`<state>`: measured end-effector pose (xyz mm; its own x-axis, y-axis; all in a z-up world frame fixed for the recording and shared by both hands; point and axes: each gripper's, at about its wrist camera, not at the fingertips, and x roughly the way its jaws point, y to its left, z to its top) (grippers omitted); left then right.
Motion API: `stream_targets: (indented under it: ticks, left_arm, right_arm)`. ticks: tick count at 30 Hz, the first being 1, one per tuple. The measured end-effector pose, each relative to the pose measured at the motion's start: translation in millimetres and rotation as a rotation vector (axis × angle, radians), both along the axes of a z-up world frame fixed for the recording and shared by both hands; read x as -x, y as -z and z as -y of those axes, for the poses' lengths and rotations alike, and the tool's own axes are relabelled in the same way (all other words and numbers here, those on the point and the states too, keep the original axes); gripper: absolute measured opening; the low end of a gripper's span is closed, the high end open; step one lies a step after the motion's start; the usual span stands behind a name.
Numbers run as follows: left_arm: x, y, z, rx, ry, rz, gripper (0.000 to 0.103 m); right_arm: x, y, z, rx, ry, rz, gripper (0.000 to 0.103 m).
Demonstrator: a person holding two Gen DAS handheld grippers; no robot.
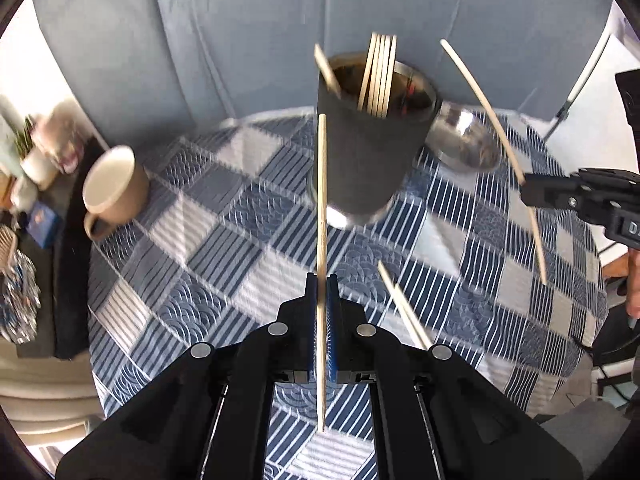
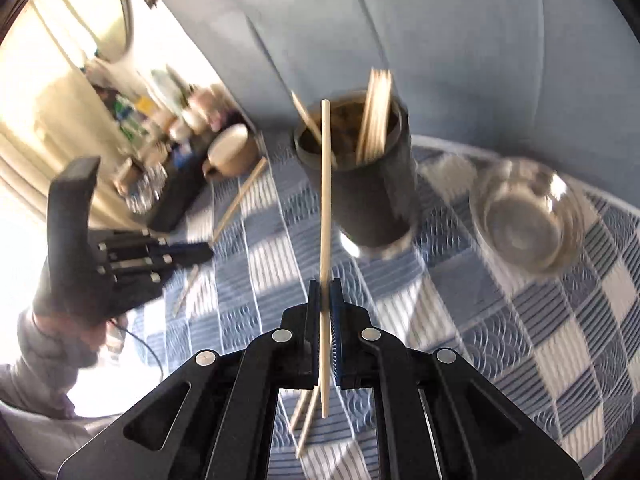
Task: Organize utensils
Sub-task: 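Raise the left tool's chopstick over the black holder while the right tool carries its chopstick there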
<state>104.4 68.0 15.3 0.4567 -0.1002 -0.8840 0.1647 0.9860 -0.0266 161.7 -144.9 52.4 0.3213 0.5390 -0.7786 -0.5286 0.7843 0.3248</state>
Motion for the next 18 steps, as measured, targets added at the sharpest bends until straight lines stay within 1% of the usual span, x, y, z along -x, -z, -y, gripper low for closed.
stream_targets:
  ticks: [3, 7, 12, 18]
  left_arm:
    - [-11.2, -21.5, 7.1, -0.006, 0.013, 0.052, 0.005]
    - [-25.6, -45.1, 16.6, -0.018, 0.027, 0.109, 0.005]
    - [-43.6, -66.4, 26.6, -0.04, 0.055, 0.157, 0.005]
    - [-68.6, -83.7, 33.6, -0.031, 0.067, 0.195, 0.005]
  right_arm:
    - [-13.8, -17.6, -4.0, -0.005, 0.003, 0.048, 0.005]
    - [-30.1, -33.4, -8.8, -0.027, 0.014, 0.082, 0.005]
    - [-49.9, -49.5, -11.0, -0.048, 0.012, 0.111, 0.005]
    - [-70.4, -58.7, -13.3, -0.048, 0.027, 0.141, 0.005]
